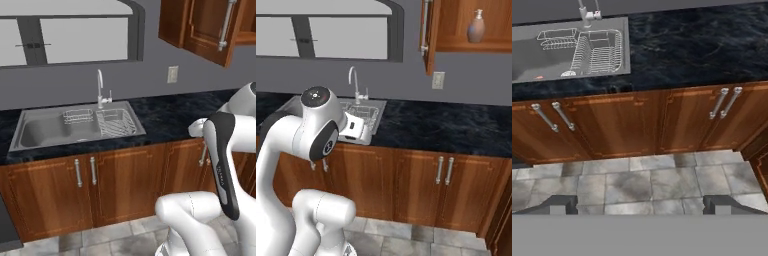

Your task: Pick up the bar soap and soap dispenser from the sink, and place them back in the cabinet, and close the cabinet doors.

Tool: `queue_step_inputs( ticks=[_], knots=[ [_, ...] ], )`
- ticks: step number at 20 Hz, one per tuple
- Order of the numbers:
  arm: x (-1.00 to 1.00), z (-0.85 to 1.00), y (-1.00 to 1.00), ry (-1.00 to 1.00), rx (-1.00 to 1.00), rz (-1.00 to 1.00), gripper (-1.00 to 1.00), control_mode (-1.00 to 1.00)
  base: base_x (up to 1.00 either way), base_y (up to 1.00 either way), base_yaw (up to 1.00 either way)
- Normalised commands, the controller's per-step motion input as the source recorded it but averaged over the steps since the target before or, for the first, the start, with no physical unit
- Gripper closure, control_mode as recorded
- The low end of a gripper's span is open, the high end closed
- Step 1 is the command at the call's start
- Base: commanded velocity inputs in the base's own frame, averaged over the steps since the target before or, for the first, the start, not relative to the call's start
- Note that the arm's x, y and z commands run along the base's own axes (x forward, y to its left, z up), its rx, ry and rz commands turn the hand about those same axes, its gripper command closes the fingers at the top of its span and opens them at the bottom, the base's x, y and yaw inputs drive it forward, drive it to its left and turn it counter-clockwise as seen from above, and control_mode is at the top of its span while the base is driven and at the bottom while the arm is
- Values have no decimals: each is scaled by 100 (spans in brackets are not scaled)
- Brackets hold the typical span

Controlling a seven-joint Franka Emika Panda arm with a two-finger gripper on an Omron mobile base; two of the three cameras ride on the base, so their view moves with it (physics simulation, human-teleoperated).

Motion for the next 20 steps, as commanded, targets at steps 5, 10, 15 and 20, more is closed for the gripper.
queue_step_inputs(
  ticks=[5,10,15,20],
  knots=[
    [0,0,0,0,0,0,-100,100,25,62,-8],
    [0,0,0,0,0,0,-100,100,34,60,-5],
    [0,0,0,0,0,0,-100,100,28,64,0],
    [0,0,0,0,0,0,-100,100,38,52,0]
  ],
)
